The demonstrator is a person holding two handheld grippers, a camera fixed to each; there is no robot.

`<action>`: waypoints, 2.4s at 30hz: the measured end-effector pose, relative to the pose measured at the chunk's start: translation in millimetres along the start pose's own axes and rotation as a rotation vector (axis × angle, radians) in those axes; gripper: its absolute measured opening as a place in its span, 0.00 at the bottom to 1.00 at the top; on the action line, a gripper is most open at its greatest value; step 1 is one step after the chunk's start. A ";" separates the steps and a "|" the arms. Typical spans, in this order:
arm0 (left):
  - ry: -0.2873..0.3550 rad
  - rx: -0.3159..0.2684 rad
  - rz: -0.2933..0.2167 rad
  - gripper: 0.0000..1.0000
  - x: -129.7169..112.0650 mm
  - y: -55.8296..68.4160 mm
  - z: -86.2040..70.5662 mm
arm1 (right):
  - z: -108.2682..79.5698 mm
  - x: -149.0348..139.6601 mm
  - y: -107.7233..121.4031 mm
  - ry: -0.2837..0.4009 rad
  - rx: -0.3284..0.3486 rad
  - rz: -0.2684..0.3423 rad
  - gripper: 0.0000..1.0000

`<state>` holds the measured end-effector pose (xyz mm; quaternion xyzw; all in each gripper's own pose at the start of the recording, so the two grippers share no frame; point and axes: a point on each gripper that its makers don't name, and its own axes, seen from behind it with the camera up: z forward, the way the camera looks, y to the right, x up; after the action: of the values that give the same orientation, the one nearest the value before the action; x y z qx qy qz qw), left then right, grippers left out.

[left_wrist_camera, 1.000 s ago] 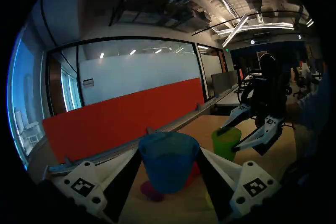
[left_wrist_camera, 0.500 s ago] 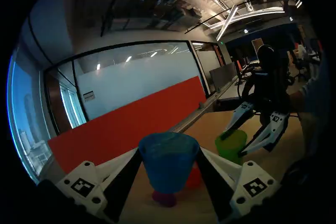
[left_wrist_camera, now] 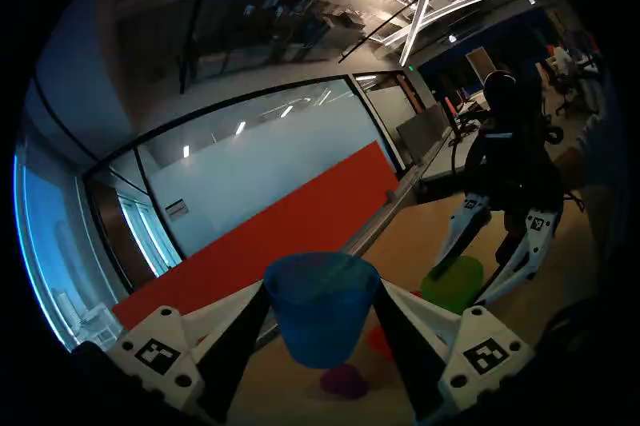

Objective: Pour water

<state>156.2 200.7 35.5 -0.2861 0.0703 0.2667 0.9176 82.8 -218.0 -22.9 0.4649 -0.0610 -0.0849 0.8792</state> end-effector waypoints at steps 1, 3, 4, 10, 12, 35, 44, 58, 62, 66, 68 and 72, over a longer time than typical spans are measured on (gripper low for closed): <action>0.000 0.001 0.010 0.87 1.0 -0.5 0.2 | 0.8 0.2 -0.9 0.000 0.002 -0.001 0.93; 0.001 0.004 0.028 0.87 2.9 -1.4 0.6 | 2.2 0.5 -2.5 0.001 0.006 -0.002 0.93; 0.002 0.005 0.040 0.87 4.1 -1.7 0.6 | 2.8 0.3 -3.3 0.000 0.008 -0.003 0.93; 0.006 0.009 0.107 0.87 11.5 -0.6 0.5 | 5.5 -0.5 -7.9 -0.001 0.019 -0.005 0.93; 0.008 0.009 0.130 0.87 14.1 0.7 0.4 | 6.5 -0.6 -9.5 0.000 0.022 -0.005 0.93; 0.026 0.031 0.356 0.87 34.4 4.0 3.4 | 14.0 0.2 -25.7 0.001 0.060 -0.009 0.93; 0.028 0.033 0.437 0.87 38.2 6.9 9.5 | 16.6 0.0 -29.3 0.000 0.070 -0.008 0.93; 0.030 0.031 0.511 0.87 42.3 11.0 11.5 | 20.3 1.7 -29.5 0.006 0.070 -0.007 0.93; 0.036 0.036 0.533 0.87 44.7 11.2 11.1 | 20.9 2.5 -29.5 0.006 0.070 -0.012 0.93; 0.039 0.038 0.555 0.87 47.0 12.1 10.6 | 21.3 3.1 -28.1 0.006 0.068 -0.014 0.93; 0.041 0.038 0.564 0.87 48.1 12.5 10.6 | 21.3 2.9 -27.3 0.006 0.068 -0.014 0.93; 0.045 0.039 0.587 0.87 49.4 13.3 10.3 | 20.9 2.7 -26.8 0.005 0.066 -0.015 0.93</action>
<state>190.8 237.9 23.6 -0.2416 0.1757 0.5130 0.8047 79.1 -250.3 -33.3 0.4945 -0.0581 -0.0883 0.8627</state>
